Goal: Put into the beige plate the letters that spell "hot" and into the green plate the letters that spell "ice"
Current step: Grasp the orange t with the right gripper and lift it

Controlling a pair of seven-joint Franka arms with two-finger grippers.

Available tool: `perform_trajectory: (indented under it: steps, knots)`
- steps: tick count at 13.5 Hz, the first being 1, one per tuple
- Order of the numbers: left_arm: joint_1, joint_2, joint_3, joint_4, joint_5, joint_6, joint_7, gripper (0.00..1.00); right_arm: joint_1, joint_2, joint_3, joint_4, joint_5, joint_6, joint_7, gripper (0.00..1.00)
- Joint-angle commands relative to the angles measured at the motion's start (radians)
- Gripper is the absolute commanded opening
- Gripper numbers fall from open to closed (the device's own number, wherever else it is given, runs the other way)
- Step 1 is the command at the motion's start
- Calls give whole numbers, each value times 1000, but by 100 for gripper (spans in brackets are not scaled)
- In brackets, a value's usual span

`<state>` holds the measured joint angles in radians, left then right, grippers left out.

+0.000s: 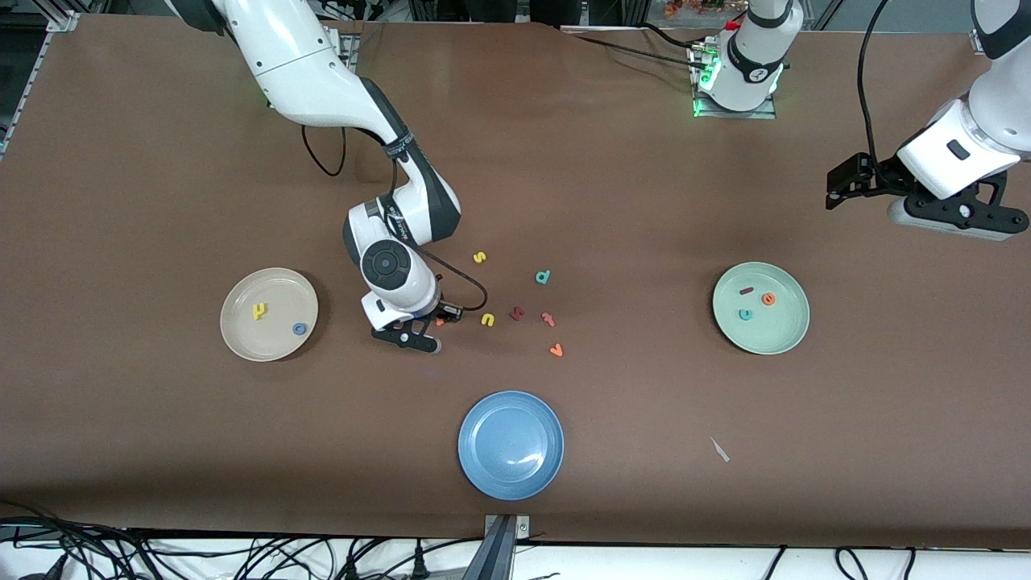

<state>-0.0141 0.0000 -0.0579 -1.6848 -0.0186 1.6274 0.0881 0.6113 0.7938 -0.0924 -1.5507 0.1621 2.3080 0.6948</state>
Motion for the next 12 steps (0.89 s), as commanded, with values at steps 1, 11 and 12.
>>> perform_trajectory:
  steps: [1, 11, 12]
  knots:
    - [11, 54, 1, 80, -18, -12, -4, 100, 7, 30, -4, 41, -1, -4, 17, 24]
    - [13, 67, 4, 94, -14, -21, 12, 100, -21, -22, -73, 51, -59, -112, -214, 0]
    - [7, 72, 4, 94, -14, -21, 9, 100, -21, -43, -105, 29, -59, -152, -294, 0]
